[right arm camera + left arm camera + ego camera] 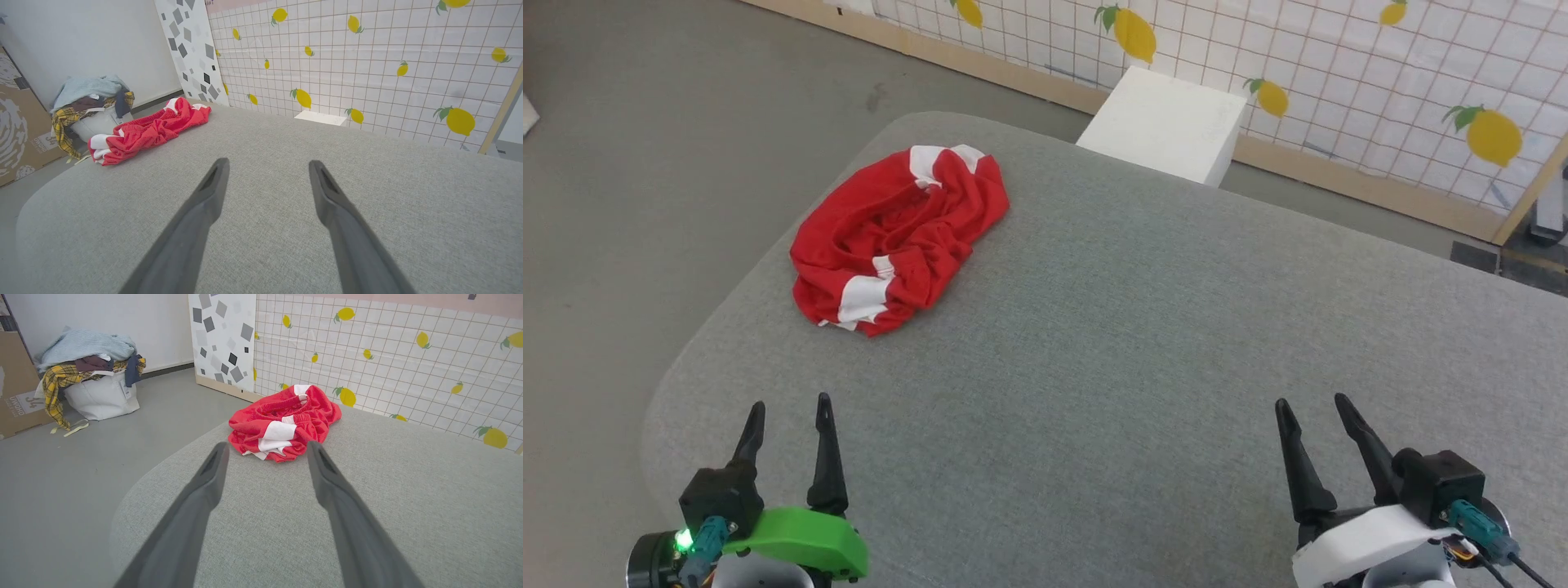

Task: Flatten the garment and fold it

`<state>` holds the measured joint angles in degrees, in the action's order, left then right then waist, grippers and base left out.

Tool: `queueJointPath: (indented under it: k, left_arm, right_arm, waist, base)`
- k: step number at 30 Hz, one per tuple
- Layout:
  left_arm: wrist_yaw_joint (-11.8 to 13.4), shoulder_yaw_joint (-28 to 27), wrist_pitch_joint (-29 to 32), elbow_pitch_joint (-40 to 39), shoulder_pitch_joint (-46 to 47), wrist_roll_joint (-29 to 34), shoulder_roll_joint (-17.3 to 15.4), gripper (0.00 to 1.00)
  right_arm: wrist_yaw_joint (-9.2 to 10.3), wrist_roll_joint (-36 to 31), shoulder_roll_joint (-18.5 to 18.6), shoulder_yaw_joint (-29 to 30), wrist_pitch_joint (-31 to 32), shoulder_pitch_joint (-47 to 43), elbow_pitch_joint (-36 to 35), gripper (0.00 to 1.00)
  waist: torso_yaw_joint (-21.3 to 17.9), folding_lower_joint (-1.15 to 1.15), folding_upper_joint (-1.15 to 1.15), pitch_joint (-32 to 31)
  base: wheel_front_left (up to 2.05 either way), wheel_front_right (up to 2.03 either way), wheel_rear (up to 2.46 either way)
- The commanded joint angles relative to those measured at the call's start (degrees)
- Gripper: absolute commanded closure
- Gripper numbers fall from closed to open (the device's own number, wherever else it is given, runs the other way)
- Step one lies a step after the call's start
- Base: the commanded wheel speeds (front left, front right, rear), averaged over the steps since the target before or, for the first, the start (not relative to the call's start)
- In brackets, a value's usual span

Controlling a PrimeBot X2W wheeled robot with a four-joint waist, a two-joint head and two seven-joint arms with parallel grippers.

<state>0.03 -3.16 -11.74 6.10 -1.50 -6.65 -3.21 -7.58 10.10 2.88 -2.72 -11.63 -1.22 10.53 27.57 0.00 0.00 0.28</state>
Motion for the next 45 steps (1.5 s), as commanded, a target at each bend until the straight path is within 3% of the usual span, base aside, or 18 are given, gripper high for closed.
queueJointPath:
  k: [1,14,22,33,40,45]
  left_arm:
    - [-0.1,-0.3,-0.6,0.3,-1.1,-0.8,0.3,0.00]
    - [-0.5,-1.0,-2.8,1.5,-1.5,-1.4,0.3,0.00]
    - [-2.5,-1.6,-3.3,2.9,1.5,-1.8,-0.8,0.00]
    - [-6.5,-5.6,-0.9,7.7,17.4,-9.7,-9.7,0.00]
    - [-7.4,-5.3,7.5,16.1,27.8,-19.9,-15.3,0.00]
    - [-7.5,-0.4,14.6,21.9,33.1,-26.1,-18.5,0.00]
  right_arm:
    - [0.07,-0.2,0.0,0.2,-0.7,-0.2,0.3,0.00]
    - [0.08,1.6,0.0,-0.3,-2.9,-0.3,1.6,0.00]
    - [0.09,1.7,0.0,-0.2,-3.4,0.3,1.9,0.00]
    - [0.09,-3.0,0.0,3.8,-1.5,4.1,-0.4,0.00]
    - [0.09,-7.6,0.0,8.4,2.4,5.6,-5.5,0.00]
    - [0.09,-9.7,0.0,10.3,5.1,6.2,-9.8,0.00]
  waist:
    - [0.5,0.00,0.00,-0.1]
    - [4.6,0.00,0.00,-0.3]
    - [3.8,0.00,0.00,1.1]
    - [-1.9,0.00,0.00,9.7]
    - [-4.6,0.00,0.00,16.8]
    - [-6.2,0.00,0.00,21.0]
  base:
    - [0.00,0.00,0.00]
    - [0.00,0.00,0.00]
    - [0.00,0.00,0.00]
    - [0.00,0.00,0.00]
    - [0.00,0.00,0.00]
    - [0.00,0.00,0.00]
